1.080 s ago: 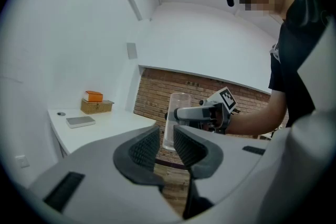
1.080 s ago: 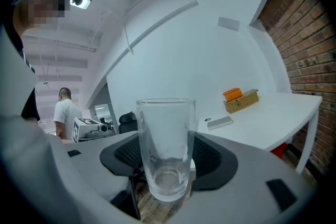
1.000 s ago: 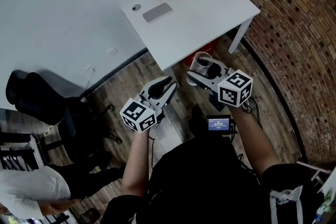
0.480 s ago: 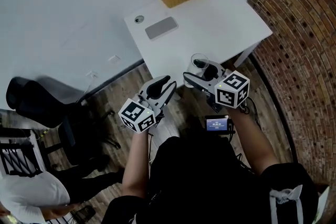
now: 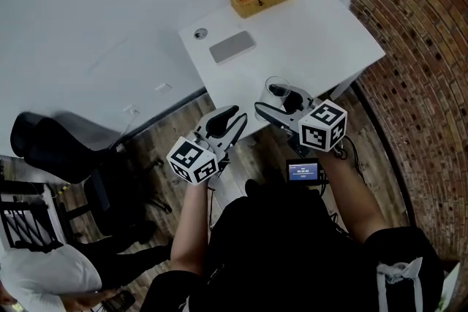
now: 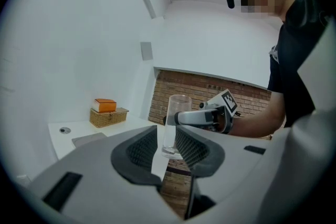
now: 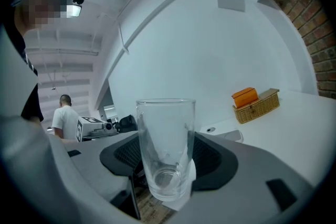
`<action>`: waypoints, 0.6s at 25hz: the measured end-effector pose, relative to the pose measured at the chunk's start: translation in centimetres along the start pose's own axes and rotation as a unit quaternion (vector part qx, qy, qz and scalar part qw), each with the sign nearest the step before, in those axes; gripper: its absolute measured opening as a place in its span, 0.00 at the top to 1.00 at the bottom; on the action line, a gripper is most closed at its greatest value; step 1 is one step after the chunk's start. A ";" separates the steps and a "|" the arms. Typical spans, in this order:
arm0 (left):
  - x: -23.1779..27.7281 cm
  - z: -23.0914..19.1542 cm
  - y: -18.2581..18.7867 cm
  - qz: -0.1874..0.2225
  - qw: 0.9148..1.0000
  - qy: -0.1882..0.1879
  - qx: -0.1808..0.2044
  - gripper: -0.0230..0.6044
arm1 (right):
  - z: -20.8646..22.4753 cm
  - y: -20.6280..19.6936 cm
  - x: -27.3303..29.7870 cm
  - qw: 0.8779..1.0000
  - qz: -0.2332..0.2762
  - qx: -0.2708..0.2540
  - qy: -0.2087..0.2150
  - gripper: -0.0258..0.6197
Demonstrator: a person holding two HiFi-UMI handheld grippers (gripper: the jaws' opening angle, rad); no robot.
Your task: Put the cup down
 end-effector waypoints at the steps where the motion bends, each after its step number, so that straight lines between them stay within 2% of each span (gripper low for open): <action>1: -0.1 -0.2 0.1 0.001 1.000 -0.001 0.000 0.80 | -0.2 0.1 0.2 1.000 0.000 -0.002 0.000 0.52; 15: -0.6 -0.9 0.3 0.002 1.000 -0.005 0.002 0.80 | -0.5 0.3 1.4 1.000 -0.003 -0.007 0.003 0.52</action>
Point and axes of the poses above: the fingertips, and each gripper's own axes: x forward along the fingers, z to its right, y out of its top, the point moved 9 cm from there along -x, backward along the fingers, and after that the axes turned 8 degrees about -x, right-handed, at the moved point
